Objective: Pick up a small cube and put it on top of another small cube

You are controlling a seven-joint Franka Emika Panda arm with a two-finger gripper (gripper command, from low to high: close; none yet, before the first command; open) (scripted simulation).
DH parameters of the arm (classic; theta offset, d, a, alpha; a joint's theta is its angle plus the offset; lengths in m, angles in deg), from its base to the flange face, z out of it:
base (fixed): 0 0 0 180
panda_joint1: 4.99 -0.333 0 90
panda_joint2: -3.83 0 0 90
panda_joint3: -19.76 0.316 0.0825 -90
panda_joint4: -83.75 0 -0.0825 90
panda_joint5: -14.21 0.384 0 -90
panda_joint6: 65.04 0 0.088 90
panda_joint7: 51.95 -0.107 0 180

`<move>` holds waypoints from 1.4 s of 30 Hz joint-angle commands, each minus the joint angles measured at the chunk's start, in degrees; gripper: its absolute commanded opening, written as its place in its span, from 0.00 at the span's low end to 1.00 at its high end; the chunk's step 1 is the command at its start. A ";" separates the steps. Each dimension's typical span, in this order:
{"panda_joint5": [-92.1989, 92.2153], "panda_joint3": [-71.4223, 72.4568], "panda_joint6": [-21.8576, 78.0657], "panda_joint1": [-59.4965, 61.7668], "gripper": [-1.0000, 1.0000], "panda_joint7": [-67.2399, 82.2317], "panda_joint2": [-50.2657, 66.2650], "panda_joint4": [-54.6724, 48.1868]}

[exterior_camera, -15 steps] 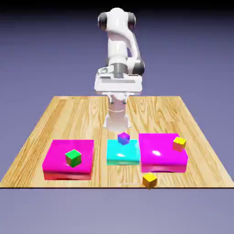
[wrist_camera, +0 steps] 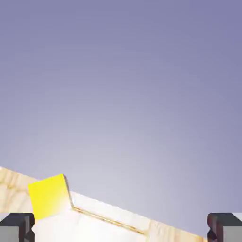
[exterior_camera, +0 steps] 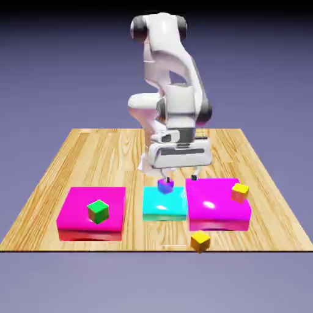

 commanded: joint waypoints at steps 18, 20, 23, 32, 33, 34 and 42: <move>-6.18 2.30 11.66 -4.09 0.50 3.31 33.37 -19.89; -6.54 1.98 10.19 -4.25 0.00 3.05 34.82 -19.87; -5.50 2.87 14.37 -3.81 0.00 3.78 30.67 -19.92; -3.46 8.04 25.63 -13.73 0.00 16.75 11.99 -13.65; -3.31 8.64 26.69 -15.14 0.00 18.44 9.91 -12.78; -3.15 9.24 27.75 -16.55 0.00 20.13 7.84 -11.91; -5.88 9.78 20.83 -20.43 0.00 22.34 8.08 -5.28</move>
